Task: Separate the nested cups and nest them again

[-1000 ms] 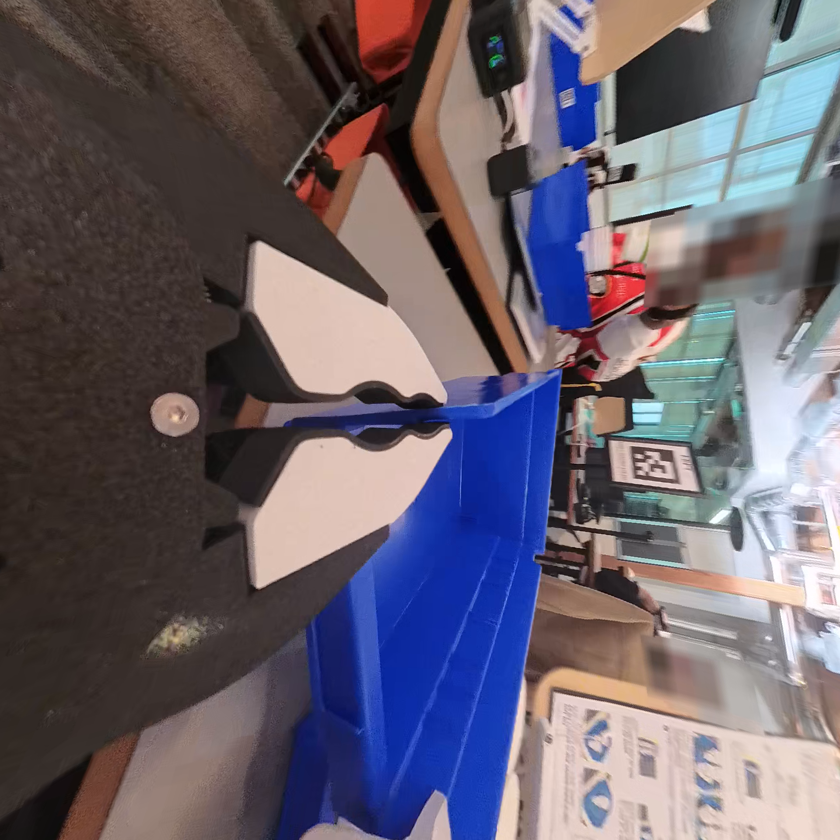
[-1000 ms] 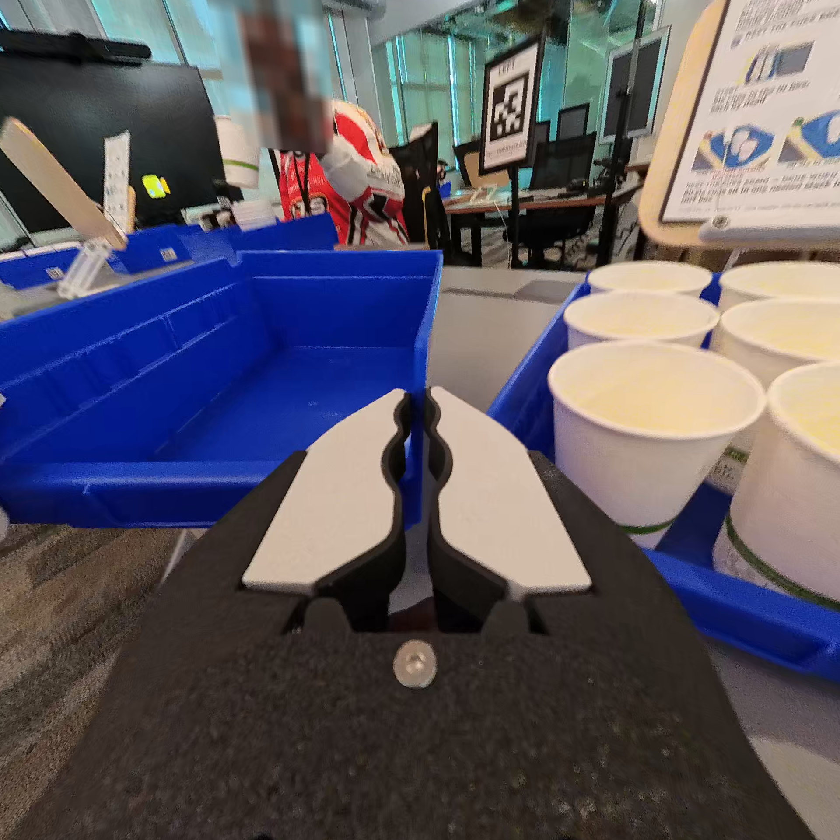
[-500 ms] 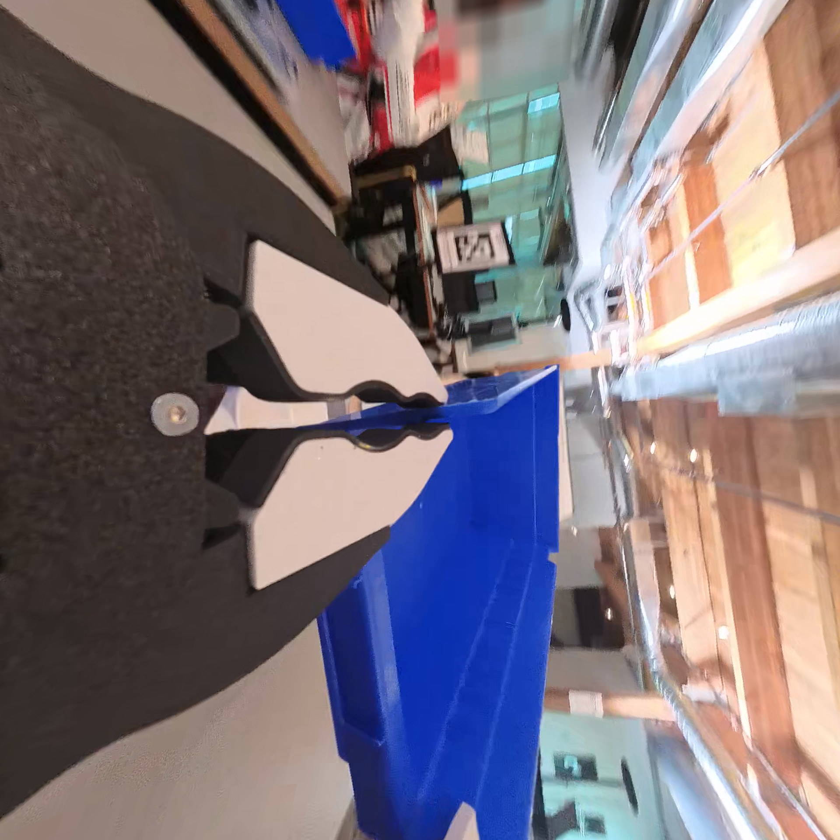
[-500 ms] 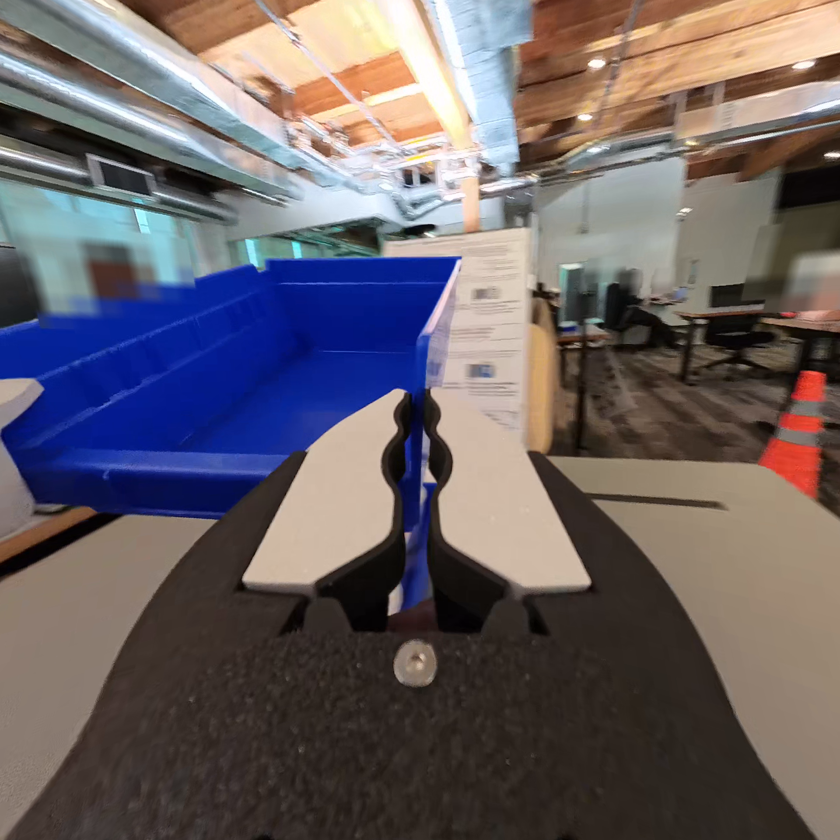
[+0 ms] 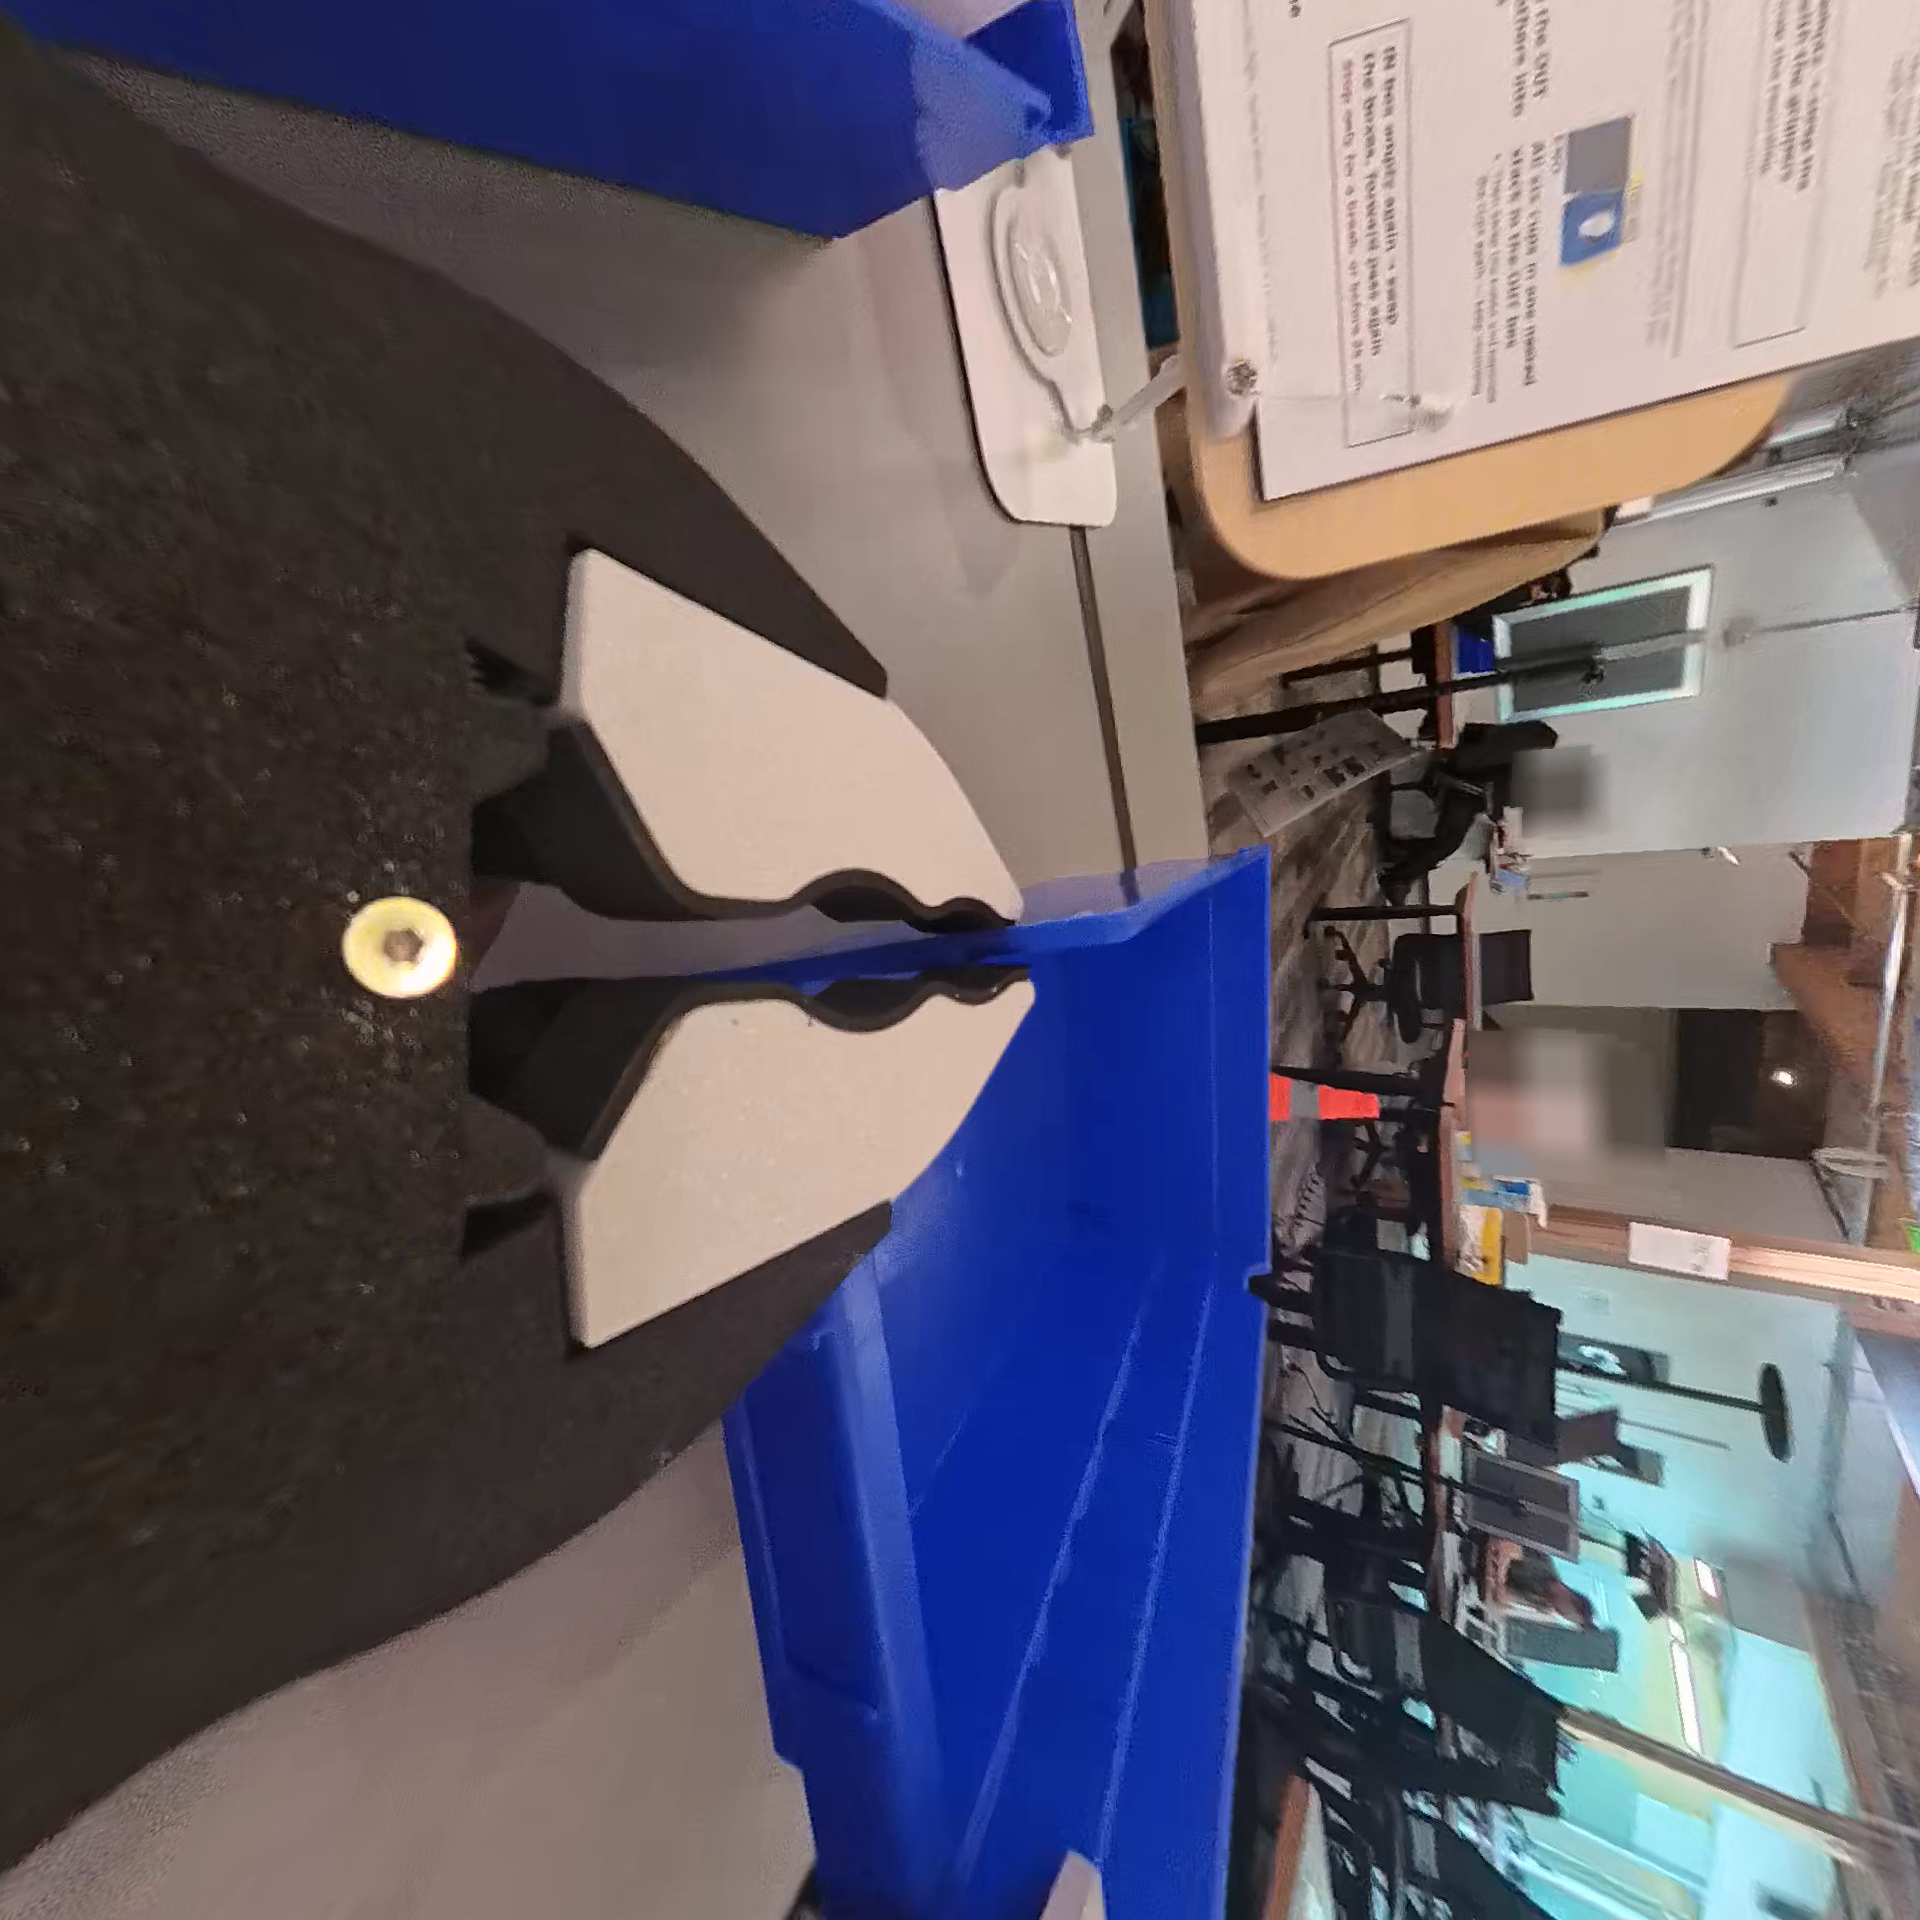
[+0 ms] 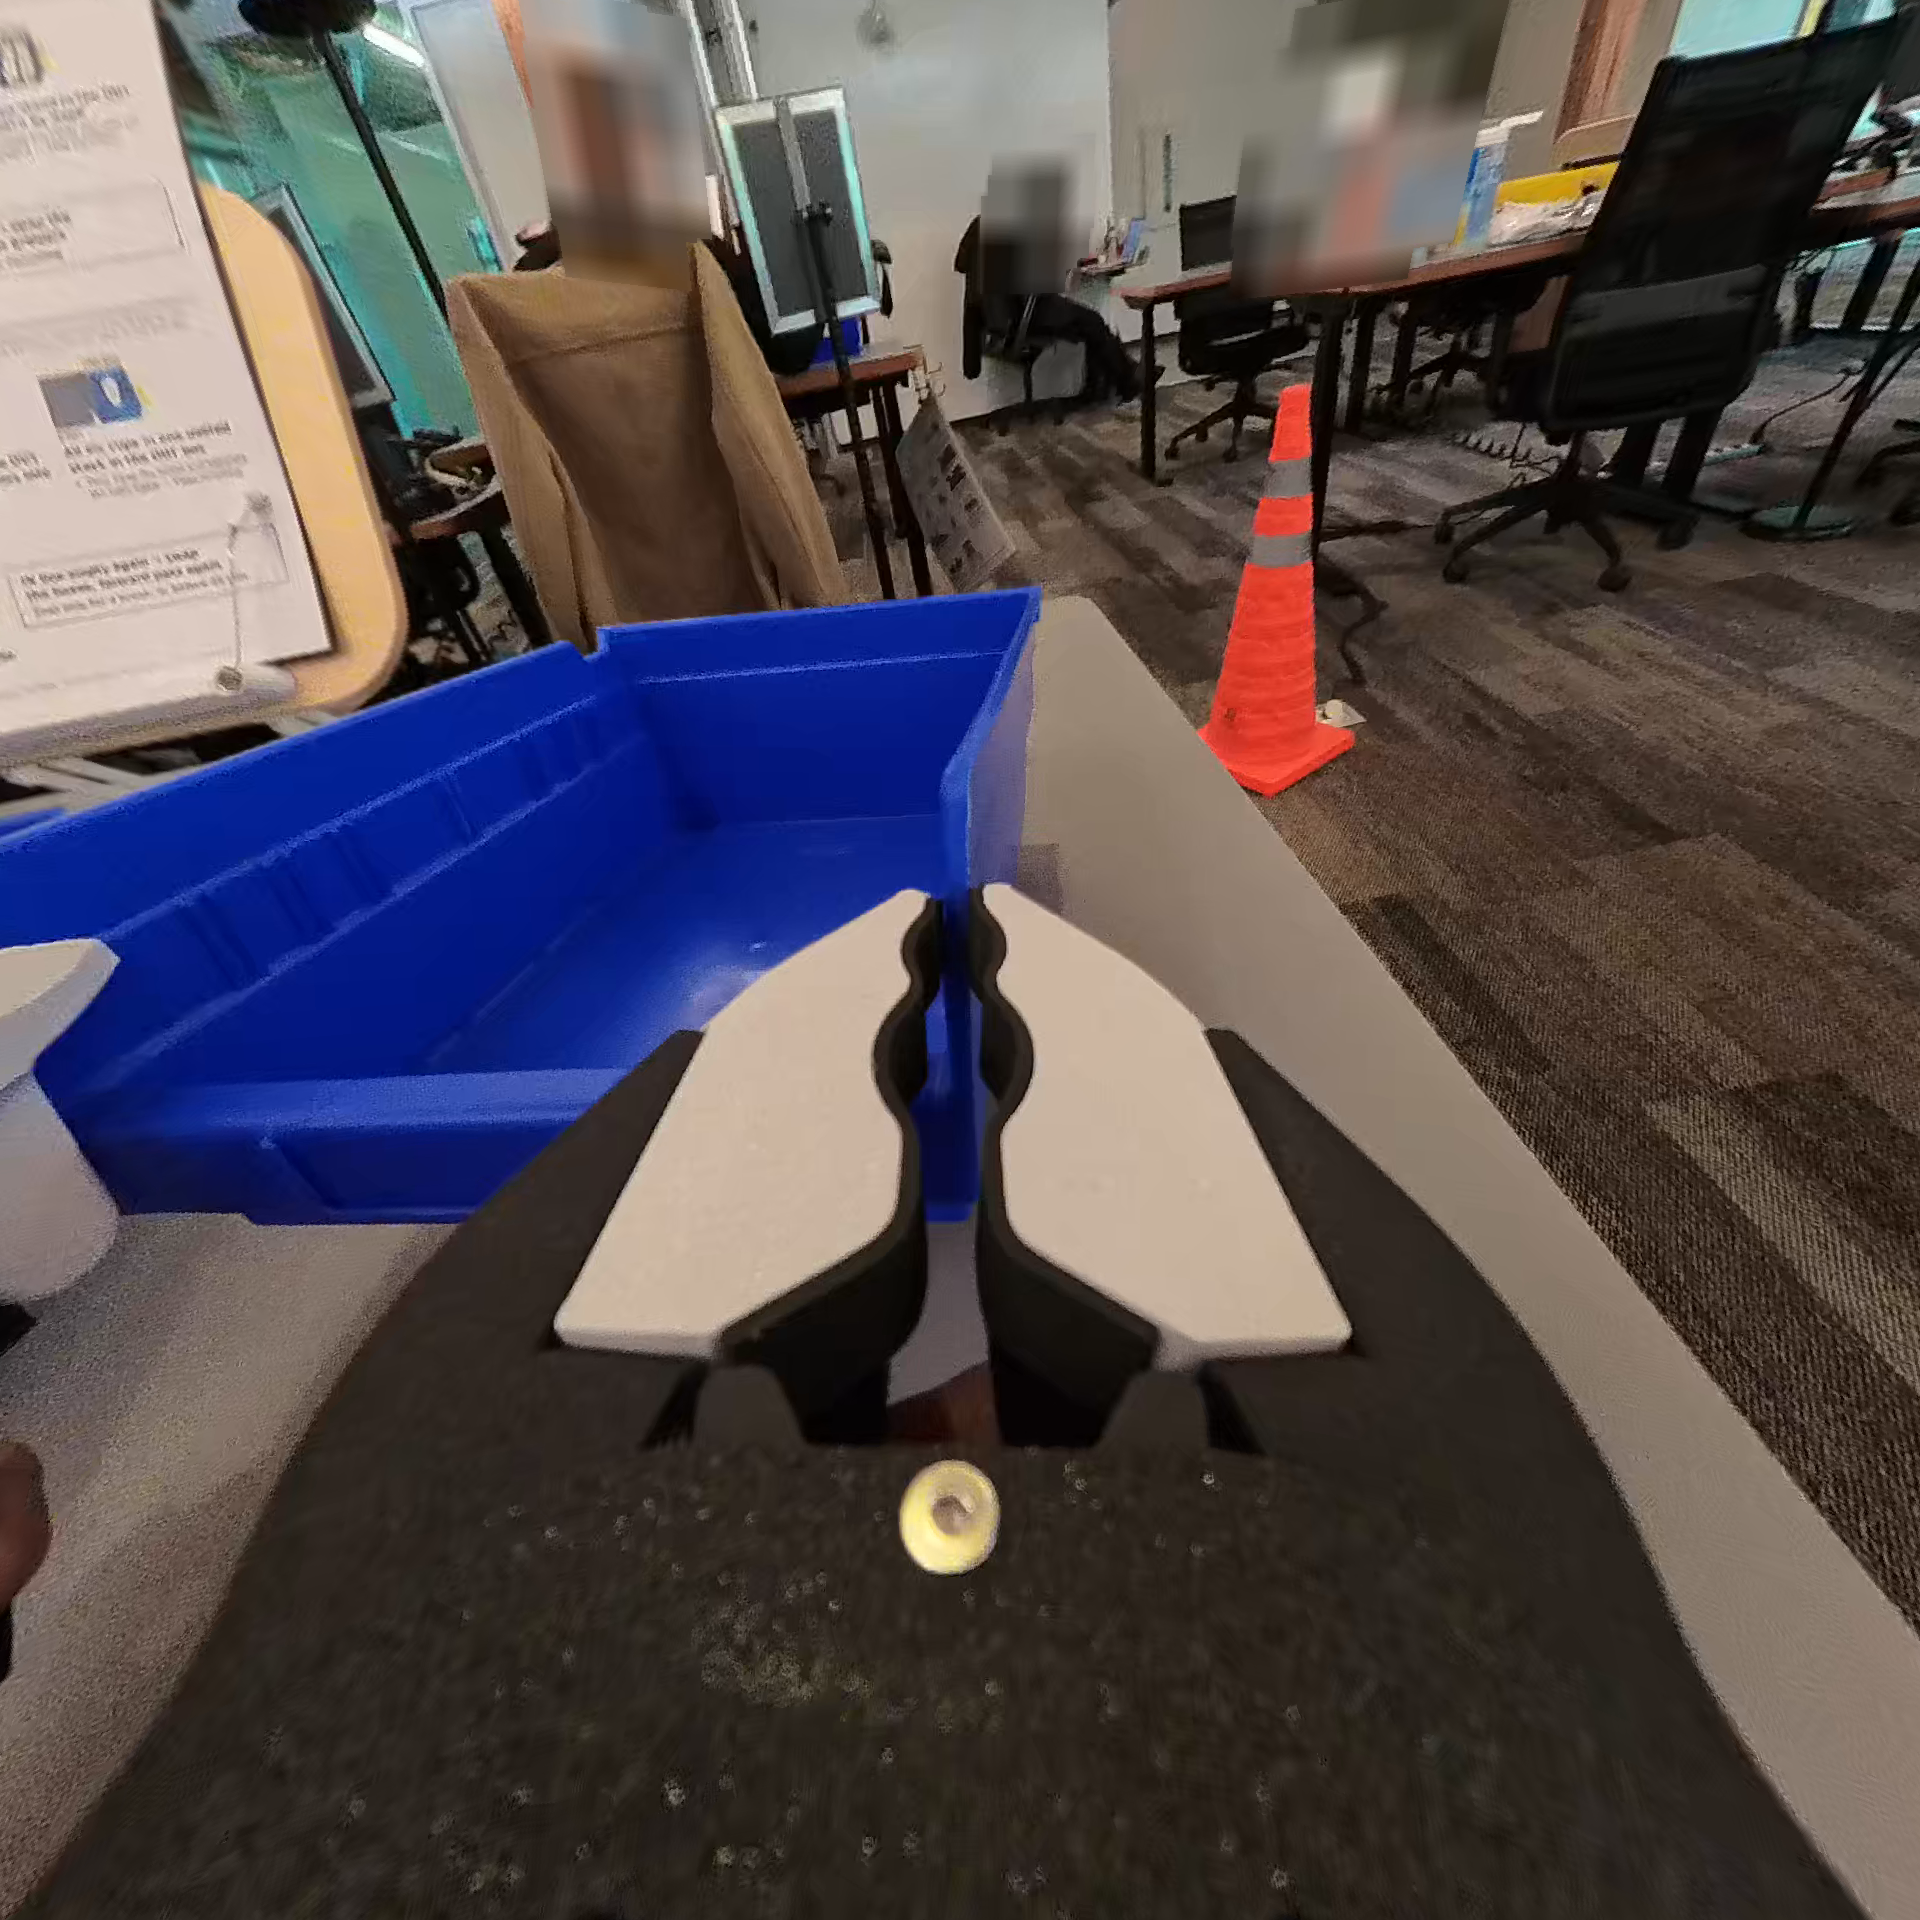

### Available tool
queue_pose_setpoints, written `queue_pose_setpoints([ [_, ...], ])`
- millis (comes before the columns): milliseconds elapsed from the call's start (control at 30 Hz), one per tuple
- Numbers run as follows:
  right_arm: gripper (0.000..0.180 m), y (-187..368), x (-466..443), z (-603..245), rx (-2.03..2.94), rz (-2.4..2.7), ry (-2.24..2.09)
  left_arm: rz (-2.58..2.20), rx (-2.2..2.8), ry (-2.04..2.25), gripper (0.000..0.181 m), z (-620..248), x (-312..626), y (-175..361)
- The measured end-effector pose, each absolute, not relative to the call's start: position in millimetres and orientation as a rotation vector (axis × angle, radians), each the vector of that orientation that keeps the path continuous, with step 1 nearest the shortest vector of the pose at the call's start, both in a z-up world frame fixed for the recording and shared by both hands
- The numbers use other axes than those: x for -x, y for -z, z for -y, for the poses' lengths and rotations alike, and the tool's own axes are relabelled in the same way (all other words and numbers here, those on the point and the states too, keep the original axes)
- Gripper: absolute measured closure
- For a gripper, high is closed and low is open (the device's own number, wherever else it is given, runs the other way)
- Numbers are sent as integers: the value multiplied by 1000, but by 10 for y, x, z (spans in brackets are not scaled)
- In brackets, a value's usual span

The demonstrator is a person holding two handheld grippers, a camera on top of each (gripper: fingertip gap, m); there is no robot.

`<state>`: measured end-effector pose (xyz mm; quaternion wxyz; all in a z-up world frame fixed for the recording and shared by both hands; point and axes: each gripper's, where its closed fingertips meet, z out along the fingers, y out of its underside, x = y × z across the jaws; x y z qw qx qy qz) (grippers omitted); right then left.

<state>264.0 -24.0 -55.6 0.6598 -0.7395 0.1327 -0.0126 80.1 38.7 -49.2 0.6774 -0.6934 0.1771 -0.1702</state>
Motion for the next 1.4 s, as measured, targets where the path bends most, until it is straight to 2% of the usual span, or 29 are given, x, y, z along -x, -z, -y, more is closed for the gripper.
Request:
queue_pose_setpoints([
  [400,174,1145,-2811,52,1873,-281,18,-472,1737,309,173,-382,-918,1103],
  [567,174,1284,-2838,-13,1962,-306,18,-554,1823,316,151,-324,-996,1246],
  [700,172,1266,-2871,-64,1986,-346,1,-621,1880,380,125,-213,-1090,1315],
  [767,161,1184,-2842,-2,1961,-333,31,-656,1890,375,115,-164,-980,1276],
  [867,147,936,-2704,235,1889,-277,180,-715,1882,438,113,90,-639,1153],
  [1000,145,597,-1746,454,1767,-47,135,-713,1841,457,118,480,217,930],
  [1133,142,822,12,524,1774,205,-332,-478,1773,305,124,514,1567,714],
  [1200,142,998,631,489,1799,284,-373,-326,1752,197,127,376,2261,702],
  [1300,145,1067,1011,301,1800,288,-247,-202,1815,107,129,88,2896,920],
  [1400,145,1174,1065,-11,1867,174,-189,-170,1915,192,129,-134,2956,1177],
])
